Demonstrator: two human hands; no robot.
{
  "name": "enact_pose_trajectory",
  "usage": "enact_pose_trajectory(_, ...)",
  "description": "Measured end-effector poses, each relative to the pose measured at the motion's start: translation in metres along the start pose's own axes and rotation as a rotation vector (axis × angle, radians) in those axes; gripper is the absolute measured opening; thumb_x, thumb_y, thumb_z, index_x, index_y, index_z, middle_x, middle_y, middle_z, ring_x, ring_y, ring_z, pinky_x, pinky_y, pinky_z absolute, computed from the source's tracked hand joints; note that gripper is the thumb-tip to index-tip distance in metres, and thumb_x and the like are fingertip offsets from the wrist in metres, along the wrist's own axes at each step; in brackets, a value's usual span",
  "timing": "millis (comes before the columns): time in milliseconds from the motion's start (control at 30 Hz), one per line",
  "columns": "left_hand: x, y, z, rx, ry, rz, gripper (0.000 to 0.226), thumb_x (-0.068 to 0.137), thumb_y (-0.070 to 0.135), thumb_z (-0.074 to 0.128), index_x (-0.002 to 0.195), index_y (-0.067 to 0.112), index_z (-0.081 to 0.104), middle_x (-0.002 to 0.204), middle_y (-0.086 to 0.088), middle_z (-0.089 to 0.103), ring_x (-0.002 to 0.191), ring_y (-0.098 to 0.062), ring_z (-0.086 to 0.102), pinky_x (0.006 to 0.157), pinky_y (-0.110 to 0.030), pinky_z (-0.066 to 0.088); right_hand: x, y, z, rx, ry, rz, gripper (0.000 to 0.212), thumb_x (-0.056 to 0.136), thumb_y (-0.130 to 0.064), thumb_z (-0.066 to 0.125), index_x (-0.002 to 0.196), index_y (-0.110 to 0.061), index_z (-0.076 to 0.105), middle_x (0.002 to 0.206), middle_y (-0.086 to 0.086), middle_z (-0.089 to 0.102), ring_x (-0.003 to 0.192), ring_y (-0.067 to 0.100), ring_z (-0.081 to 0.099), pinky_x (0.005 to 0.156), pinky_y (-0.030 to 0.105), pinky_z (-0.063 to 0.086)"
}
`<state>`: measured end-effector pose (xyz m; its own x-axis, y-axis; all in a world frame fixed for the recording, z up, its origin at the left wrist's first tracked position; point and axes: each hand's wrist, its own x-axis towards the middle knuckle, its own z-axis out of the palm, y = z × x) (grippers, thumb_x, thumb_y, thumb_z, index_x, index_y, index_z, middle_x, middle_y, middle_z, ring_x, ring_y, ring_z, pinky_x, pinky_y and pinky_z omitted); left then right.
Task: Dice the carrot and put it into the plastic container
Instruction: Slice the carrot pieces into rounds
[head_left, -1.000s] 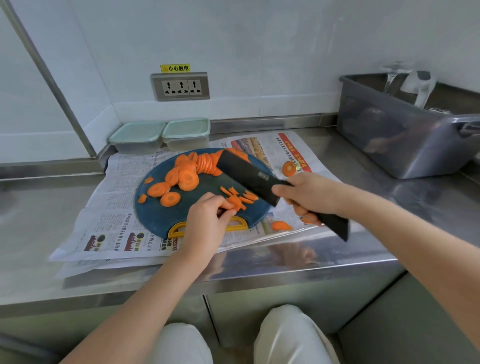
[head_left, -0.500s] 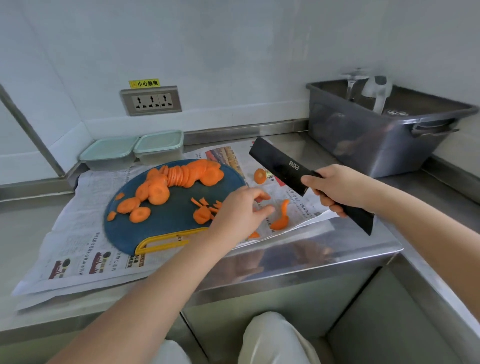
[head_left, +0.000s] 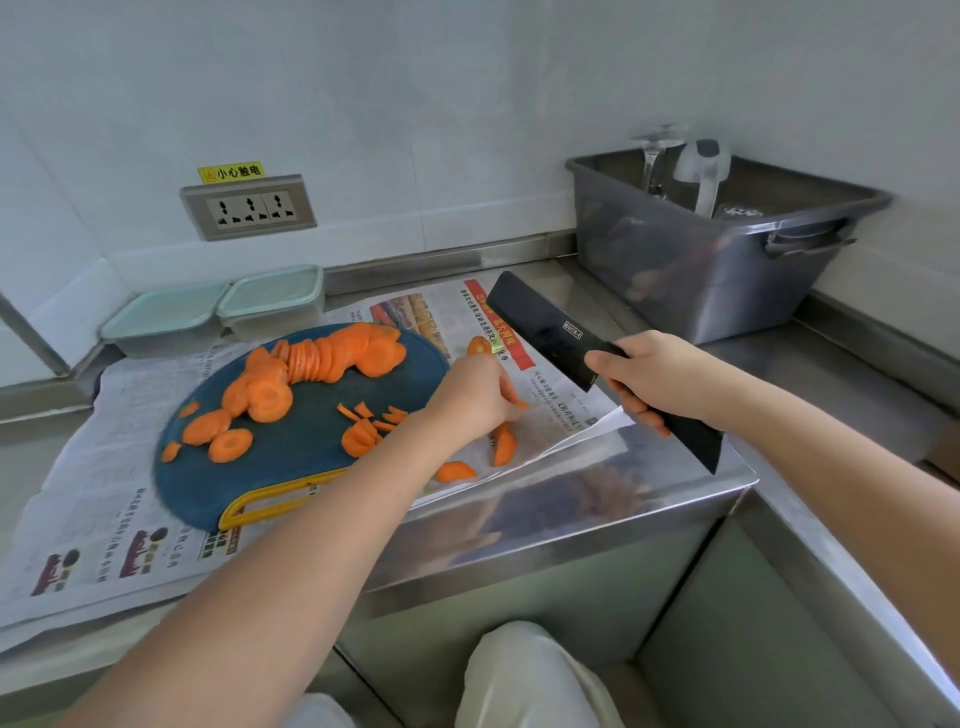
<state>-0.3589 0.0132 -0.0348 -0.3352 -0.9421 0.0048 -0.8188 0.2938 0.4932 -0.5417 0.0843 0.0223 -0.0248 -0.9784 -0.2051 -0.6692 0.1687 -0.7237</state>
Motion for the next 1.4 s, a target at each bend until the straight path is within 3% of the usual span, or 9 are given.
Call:
enact_pose_trajectory(100,-0.002,-0.008,-0.014,-0.048,0.060,0.026,0.010,0.082,0.019,0.073,0.085,0.009,0.074,0.080,-0.004,0.071,0.075,-0.014,0.064,0.069,-0.027,0.052,0.000,0.000,0.000,-0.005,-0.001,-0.002,0.041,0.100,-0.032,0.044,0.065,-0.009,0.044,0.041,-0.001,0.040,0.033,0.016,0.037,0.041,0.028,0.040)
enact_pose_trajectory(233,-0.009,-0.028,-0.048,-0.095,0.176,0.049,0.004,0.083,0.018,0.071,0.087,0.018,0.072,0.069,0.011,0.065,0.064,0.003,0.059,0.058,-0.006,0.042,-0.001,0.000,0.000,-0.018,-0.007,-0.002,0.040,0.100,-0.032,0.044,0.067,-0.010,0.045,0.040,-0.002,0.042,0.033,0.015,0.038,0.042,0.027,0.042)
enact_pose_trajectory(333,-0.017,-0.051,-0.069,-0.046,0.191,0.065,0.004,0.083,0.017,0.071,0.080,0.019,0.070,0.060,0.004,0.067,0.056,0.004,0.059,0.064,-0.011,0.049,0.000,-0.004,0.003,-0.028,-0.015,-0.004,0.036,0.100,-0.032,0.045,0.071,-0.010,0.047,0.047,0.002,0.044,0.037,0.016,0.039,0.041,0.027,0.042)
enact_pose_trajectory(500,-0.032,-0.070,-0.074,-0.083,0.116,0.089,0.008,0.081,0.015,0.075,0.088,0.017,0.073,0.076,0.003,0.070,0.065,-0.002,0.063,0.059,-0.006,0.046,0.002,-0.013,0.015,-0.055,-0.035,-0.032,0.034,0.099,-0.033,0.045,0.074,-0.010,0.049,0.052,0.005,0.046,0.040,0.020,0.040,0.040,0.025,0.041)
enact_pose_trajectory(767,-0.028,-0.089,-0.074,-0.656,0.233,-0.089,0.012,0.081,0.009,0.073,0.092,0.014,0.072,0.088,-0.007,0.072,0.077,-0.013,0.070,0.071,-0.023,0.058,0.001,-0.017,0.031,-0.084,-0.079,-0.065,0.036,0.099,-0.034,0.045,0.073,-0.008,0.048,0.053,0.006,0.046,0.040,0.021,0.041,0.041,0.027,0.041)
enact_pose_trajectory(933,-0.026,-0.103,-0.079,-0.928,0.300,-0.284,0.015,0.084,0.007,0.070,0.098,0.005,0.066,0.092,-0.009,0.068,0.076,-0.012,0.068,0.066,-0.019,0.056,0.002,-0.020,0.042,-0.113,-0.102,-0.060,0.034,0.100,-0.033,0.045,0.073,-0.011,0.048,0.052,0.004,0.047,0.034,0.015,0.039,0.039,0.025,0.040)
enact_pose_trajectory(1033,-0.026,-0.114,-0.073,-0.725,0.340,-0.284,0.018,0.083,0.009,0.072,0.100,0.004,0.066,0.085,-0.008,0.069,0.069,-0.008,0.066,0.067,-0.018,0.056,0.003,-0.023,0.047,-0.112,-0.118,-0.058,0.031,0.100,-0.032,0.045,0.075,-0.014,0.048,0.054,0.005,0.046,0.036,0.015,0.040,0.039,0.025,0.040)
enact_pose_trajectory(1167,-0.032,-0.108,-0.072,-0.320,0.392,0.042,0.011,0.082,0.014,0.073,0.092,0.017,0.069,0.075,0.004,0.069,0.066,0.003,0.063,0.066,-0.006,0.047,0.004,-0.027,0.051,-0.111,-0.130,-0.069,0.031,0.100,-0.032,0.045,0.074,-0.017,0.047,0.052,0.004,0.046,0.036,0.015,0.040,0.041,0.026,0.041)
enact_pose_trajectory(1400,-0.023,-0.105,-0.062,-0.180,0.081,0.043,0.023,0.086,0.018,0.069,0.109,0.014,0.069,0.092,-0.005,0.072,0.072,-0.014,0.069,0.051,-0.015,0.051,0.007,-0.023,0.053,-0.116,-0.134,-0.052,0.032,0.100,-0.032,0.044,0.074,-0.014,0.047,0.049,0.003,0.046,0.031,0.013,0.039,0.044,0.026,0.043)
